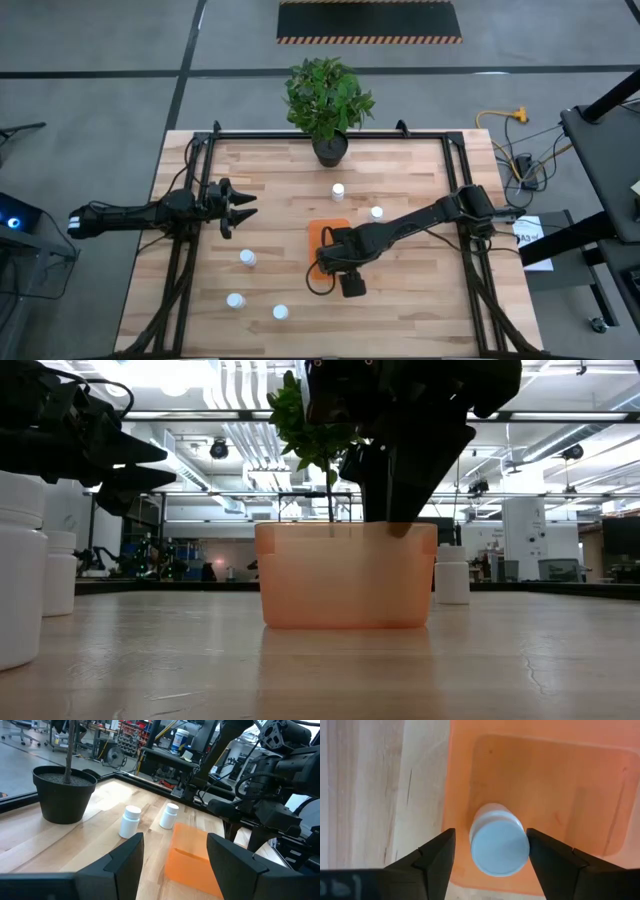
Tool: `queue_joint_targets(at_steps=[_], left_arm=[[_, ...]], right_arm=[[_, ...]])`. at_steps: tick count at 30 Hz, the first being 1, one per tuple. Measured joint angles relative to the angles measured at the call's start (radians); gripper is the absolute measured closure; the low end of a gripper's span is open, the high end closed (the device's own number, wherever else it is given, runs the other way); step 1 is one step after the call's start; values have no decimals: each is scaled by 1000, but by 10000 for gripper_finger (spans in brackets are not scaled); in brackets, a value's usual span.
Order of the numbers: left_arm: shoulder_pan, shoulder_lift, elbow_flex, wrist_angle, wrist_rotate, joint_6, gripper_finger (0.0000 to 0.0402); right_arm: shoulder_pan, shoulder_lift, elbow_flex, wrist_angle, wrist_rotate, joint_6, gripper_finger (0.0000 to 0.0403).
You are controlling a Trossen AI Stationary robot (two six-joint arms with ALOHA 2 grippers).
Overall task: Pick and place pill bottles into a basket
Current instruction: Put the white pill bottle into the orange bin
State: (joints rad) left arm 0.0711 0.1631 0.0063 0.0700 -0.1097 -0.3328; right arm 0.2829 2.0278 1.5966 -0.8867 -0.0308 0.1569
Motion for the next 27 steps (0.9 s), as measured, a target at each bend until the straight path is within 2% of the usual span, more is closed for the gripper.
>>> queue_joint_targets(at_steps=[17, 21, 27], left_arm=[[0, 0, 0, 0, 0, 0, 201], [0, 0, 0, 0, 0, 0, 201], [0, 0, 0, 0, 0, 0, 201]], right_arm=[[-26, -201, -15, 14, 10, 10, 165], [-51, -266, -88, 65, 16, 53, 165], [-87, -448, -307, 181, 39, 153, 162]])
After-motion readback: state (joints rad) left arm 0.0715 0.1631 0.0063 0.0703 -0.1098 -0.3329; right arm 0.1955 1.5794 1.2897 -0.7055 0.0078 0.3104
